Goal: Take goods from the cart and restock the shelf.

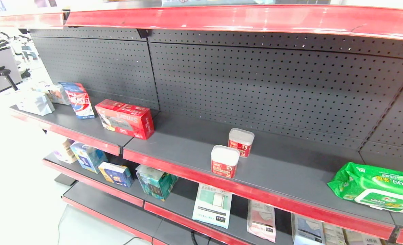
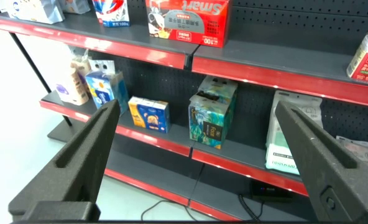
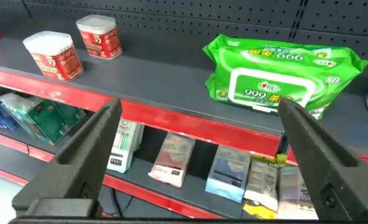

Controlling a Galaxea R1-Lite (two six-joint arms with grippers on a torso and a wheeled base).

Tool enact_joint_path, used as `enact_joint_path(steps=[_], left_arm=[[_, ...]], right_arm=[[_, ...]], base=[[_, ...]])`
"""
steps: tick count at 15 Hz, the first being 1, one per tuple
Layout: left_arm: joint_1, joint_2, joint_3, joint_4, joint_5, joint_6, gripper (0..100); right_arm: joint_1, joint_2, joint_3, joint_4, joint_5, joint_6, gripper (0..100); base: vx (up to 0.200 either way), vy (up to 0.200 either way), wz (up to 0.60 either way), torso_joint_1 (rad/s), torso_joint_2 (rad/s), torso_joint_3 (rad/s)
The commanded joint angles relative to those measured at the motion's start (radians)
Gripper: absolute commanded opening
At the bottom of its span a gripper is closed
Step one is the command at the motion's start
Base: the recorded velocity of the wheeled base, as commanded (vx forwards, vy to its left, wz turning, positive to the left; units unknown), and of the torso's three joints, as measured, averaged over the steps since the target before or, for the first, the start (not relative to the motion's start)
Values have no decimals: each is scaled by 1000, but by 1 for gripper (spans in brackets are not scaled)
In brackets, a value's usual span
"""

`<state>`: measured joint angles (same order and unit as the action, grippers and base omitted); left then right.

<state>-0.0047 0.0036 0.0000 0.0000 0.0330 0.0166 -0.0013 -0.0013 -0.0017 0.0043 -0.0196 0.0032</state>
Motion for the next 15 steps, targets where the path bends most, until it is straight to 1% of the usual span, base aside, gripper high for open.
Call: enact_joint_path(steps=[1, 11, 15], left_arm=[[0, -1, 0, 0, 1, 0, 100], [0, 1, 0, 0, 1, 0, 100], [-1, 1, 0, 0, -1, 0, 100]], right_arm=[[0, 1, 0, 0, 0, 0, 100], [0, 1, 0, 0, 0, 1, 100], [0, 1, -1, 0, 1, 1, 100]], base=[[0, 0, 0, 0, 0, 0], [0, 0, -600, 5, 4, 3], [0, 0, 0, 0, 0, 0]])
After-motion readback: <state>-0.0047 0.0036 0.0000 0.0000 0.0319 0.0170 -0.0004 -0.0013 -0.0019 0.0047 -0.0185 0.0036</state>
